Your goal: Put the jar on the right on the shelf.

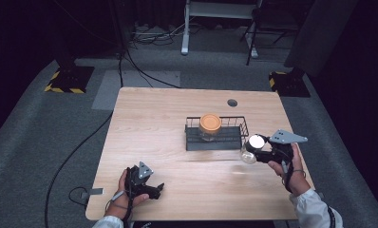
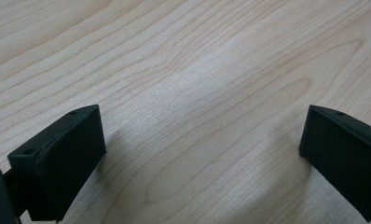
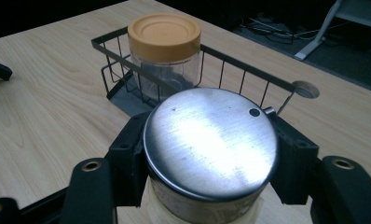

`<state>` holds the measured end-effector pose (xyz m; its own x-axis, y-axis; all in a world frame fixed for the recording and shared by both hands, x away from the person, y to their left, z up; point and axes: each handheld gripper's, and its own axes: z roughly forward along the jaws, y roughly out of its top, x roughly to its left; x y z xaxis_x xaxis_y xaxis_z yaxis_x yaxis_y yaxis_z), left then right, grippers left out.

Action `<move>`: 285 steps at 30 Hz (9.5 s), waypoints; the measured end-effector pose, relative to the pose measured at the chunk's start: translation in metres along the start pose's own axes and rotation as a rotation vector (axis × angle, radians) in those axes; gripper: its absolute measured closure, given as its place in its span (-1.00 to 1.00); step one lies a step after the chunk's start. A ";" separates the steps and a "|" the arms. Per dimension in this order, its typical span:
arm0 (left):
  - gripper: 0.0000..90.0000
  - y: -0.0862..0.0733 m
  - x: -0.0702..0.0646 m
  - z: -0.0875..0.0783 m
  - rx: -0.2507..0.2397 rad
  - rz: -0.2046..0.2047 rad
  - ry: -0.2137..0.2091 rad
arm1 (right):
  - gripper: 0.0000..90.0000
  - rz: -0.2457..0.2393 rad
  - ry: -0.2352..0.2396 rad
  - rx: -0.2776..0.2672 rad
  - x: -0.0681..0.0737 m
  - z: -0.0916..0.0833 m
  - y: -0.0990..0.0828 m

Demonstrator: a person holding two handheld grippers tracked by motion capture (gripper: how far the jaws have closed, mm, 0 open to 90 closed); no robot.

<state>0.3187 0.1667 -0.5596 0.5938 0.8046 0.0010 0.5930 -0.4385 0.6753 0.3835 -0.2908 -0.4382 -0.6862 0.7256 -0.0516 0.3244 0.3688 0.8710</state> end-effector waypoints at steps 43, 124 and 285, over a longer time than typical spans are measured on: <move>-1.00 0.000 0.000 0.000 0.000 0.002 -0.001 | -0.12 -0.047 -0.024 -0.036 -0.011 0.037 0.079; -1.00 0.000 0.001 0.000 -0.001 0.006 -0.004 | -0.12 0.060 -0.076 0.081 -0.037 0.110 0.045; -1.00 0.000 0.000 0.000 0.000 0.005 -0.004 | -0.91 -0.284 -0.143 0.351 -0.010 0.024 -0.061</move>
<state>0.3192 0.1668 -0.5596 0.5989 0.8008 0.0015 0.5900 -0.4424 0.6754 0.3861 -0.3069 -0.5022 -0.6909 0.6312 -0.3526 0.3543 0.7207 0.5959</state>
